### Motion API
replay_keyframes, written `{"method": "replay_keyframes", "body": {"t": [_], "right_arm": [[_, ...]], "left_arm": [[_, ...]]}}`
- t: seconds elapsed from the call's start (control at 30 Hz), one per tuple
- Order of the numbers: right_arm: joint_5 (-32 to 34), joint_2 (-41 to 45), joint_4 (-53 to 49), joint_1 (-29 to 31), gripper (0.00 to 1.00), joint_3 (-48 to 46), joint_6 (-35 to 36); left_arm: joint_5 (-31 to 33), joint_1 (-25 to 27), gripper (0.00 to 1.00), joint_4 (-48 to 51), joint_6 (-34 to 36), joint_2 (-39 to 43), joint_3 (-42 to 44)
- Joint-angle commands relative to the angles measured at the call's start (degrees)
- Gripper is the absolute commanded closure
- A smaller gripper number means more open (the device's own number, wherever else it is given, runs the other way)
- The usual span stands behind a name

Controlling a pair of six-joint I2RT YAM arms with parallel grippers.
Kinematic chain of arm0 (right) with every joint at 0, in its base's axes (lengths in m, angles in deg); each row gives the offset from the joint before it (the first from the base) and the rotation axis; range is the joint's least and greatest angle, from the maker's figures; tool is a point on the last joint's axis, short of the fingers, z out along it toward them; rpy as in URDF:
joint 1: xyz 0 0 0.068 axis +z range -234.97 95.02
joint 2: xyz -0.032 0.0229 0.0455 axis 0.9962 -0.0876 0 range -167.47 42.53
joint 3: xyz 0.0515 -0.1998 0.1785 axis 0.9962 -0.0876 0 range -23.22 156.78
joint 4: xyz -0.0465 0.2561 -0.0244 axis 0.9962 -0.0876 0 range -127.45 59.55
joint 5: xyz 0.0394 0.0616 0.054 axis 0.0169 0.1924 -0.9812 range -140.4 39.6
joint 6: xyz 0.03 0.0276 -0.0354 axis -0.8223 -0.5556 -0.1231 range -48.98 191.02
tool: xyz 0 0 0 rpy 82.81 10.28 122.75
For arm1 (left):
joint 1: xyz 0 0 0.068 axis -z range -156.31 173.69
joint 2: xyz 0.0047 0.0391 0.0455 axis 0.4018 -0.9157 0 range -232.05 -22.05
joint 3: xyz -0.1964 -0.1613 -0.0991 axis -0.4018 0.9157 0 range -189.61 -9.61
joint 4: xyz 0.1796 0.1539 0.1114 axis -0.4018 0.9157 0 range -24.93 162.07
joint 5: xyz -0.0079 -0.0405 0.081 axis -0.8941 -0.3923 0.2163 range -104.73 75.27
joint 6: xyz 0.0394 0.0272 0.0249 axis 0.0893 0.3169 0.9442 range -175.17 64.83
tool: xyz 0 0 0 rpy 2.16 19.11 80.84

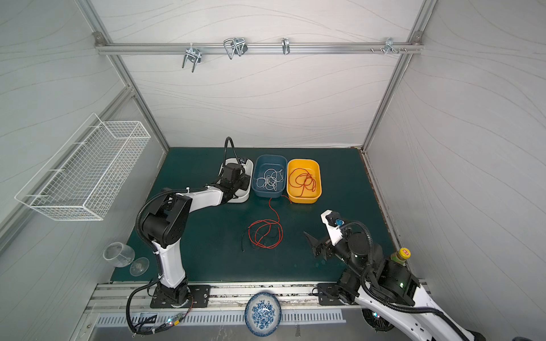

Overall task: Untangle the cables
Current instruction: 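Lower the left gripper into the white bin and open it to drop the black wire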

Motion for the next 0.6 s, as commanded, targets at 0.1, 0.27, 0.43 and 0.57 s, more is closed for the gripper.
{"method": "replay_keyframes", "body": {"t": [0.1,0.27,0.43,0.57], "right_arm": [[-0.5,0.0,1.9,0.2,0.01,-0.7,1.0],[-0.5,0.1,1.9,0.2,0.01,-0.6,1.0],[-0.5,0.1,1.9,0.3,0.01,-0.6,1.0],[-0.6,0.1,2.1,0.2,0.01,-0.6,1.0]], "left_arm": [[0.5,-0.6,1.0,-2.2,-0.3,-0.4,-2.6],[0.7,-0.9,0.95,-1.2,-1.0,0.5,-3.3],[0.2,-1.0,0.85,0.1,-1.5,2.3,-4.0],[-0.2,-0.9,0.8,1.8,-2.6,3.5,-4.6]]}}
